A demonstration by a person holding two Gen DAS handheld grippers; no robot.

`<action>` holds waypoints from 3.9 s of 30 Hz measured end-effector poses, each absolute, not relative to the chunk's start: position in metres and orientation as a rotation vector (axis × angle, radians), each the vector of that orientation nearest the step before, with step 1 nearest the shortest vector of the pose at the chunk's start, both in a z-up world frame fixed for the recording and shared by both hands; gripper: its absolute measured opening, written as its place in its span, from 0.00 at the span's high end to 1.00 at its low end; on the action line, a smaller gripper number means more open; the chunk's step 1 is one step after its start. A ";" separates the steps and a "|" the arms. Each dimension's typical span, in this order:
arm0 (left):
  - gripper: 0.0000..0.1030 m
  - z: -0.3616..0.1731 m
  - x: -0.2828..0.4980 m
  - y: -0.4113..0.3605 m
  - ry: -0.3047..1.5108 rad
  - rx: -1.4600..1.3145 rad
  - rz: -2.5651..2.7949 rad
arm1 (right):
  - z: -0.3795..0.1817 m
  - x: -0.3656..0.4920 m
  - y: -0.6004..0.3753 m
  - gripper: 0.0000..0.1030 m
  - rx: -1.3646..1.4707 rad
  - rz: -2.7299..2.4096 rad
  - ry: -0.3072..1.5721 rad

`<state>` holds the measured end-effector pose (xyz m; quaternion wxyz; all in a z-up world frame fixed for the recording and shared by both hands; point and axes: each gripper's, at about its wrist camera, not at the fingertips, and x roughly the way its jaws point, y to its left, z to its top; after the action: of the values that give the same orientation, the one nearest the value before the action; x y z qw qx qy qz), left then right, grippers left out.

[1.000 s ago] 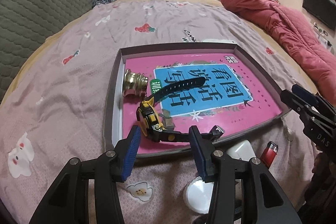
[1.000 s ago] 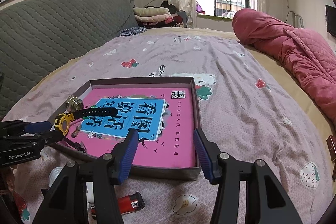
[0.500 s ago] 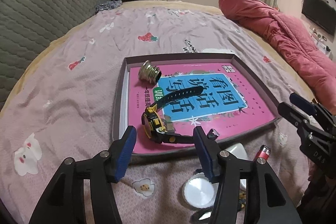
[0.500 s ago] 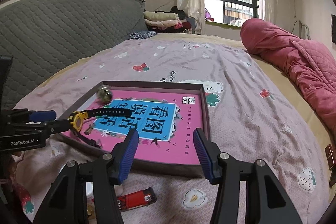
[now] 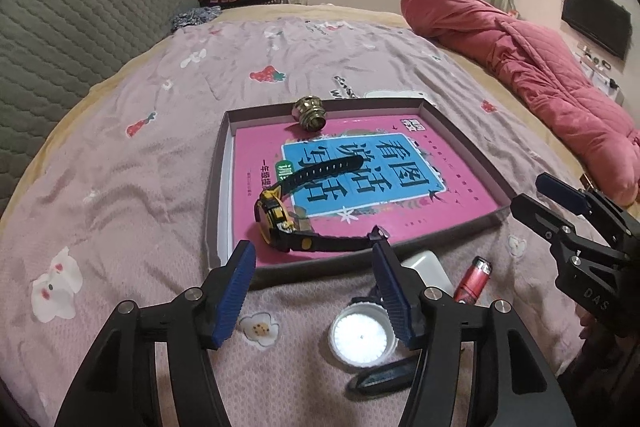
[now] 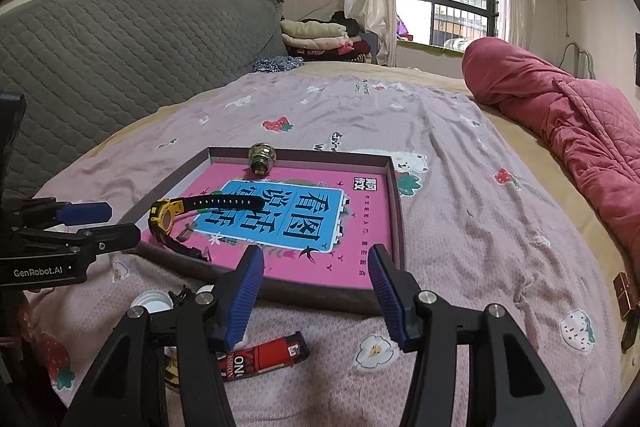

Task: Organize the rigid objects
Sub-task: 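Withdraw both open tools from the tray back toward the items, then move the left tool to the black gold-tipped case while the right tool approaches the white jar, then close the left tool on the black case while the right tool grasps the white jar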

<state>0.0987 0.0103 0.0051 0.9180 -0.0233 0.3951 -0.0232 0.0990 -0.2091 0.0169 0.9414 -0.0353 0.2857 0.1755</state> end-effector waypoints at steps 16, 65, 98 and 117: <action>0.39 0.012 0.074 0.017 0.815 -0.058 -0.066 | 0.020 0.080 -0.210 0.47 -0.070 0.373 0.591; 0.39 -0.056 0.060 -0.010 1.099 -0.027 -0.270 | 0.009 0.050 -0.194 0.47 -0.075 0.454 0.684; 0.40 -0.060 0.070 -0.023 1.106 -0.039 -0.468 | -0.029 0.084 -0.137 0.48 -0.208 0.701 0.818; 0.40 -0.063 0.074 -0.029 1.105 -0.022 -0.486 | -0.039 0.091 -0.126 0.73 -0.201 0.763 0.859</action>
<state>0.0744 -0.0287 -0.0633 0.8233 -0.0105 0.5195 -0.2283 0.0913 -0.1262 -0.0388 0.8348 -0.0948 0.4055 0.3602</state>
